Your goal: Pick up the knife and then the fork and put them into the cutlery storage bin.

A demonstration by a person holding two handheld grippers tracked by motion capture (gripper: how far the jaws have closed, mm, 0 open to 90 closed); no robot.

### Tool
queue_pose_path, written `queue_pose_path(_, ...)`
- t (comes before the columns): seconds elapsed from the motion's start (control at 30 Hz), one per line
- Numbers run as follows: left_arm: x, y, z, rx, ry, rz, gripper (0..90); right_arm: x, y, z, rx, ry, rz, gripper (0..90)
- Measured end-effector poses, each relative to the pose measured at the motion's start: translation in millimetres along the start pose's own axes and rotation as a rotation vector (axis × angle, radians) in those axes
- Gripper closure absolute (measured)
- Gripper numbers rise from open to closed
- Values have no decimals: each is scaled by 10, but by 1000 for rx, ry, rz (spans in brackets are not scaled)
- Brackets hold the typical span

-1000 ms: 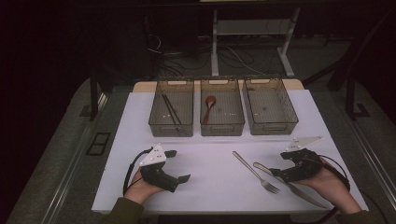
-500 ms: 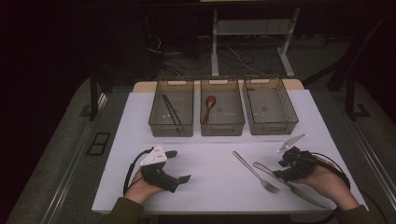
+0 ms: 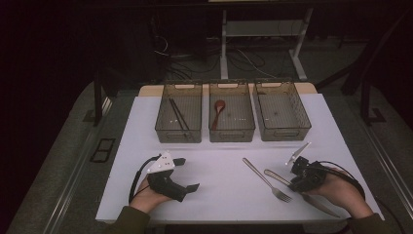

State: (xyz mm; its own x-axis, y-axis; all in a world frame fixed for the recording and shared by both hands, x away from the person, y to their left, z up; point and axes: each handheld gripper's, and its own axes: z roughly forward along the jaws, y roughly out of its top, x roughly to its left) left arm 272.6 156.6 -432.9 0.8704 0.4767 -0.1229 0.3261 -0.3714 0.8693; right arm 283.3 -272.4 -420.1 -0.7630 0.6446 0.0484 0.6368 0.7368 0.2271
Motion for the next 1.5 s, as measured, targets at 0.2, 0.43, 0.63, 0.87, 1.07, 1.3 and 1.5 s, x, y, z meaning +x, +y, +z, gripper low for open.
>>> queue_pose_path(0.2, -2, 0, 3, 3, -3, 2, 0, 25, 64, 11, 56, -24, -31, 737)
queue_pose_path(0.43, -4, 0, 4, 2, -4, 2, 0, 34, 130, 30, 103, -42, -53, 779)
queue_pose_path(0.63, -4, 1, 7, 6, -6, 5, 0, 33, 131, 22, 104, -33, -21, 785)
queue_pose_path(0.87, -4, 2, 7, 3, -7, 5, 0, -20, 113, -14, 47, -24, 4, 785)
queue_pose_path(1.07, -2, 1, 10, 4, -9, 7, 0, -111, 109, -162, -69, -24, 47, 785)
queue_pose_path(1.3, -1, 2, 11, 5, -9, 7, 0, -268, 96, -326, -215, -44, 118, 785)
queue_pose_path(1.5, -3, 1, 12, 7, -8, 7, 0, -365, 86, -462, -326, -36, 177, 785)
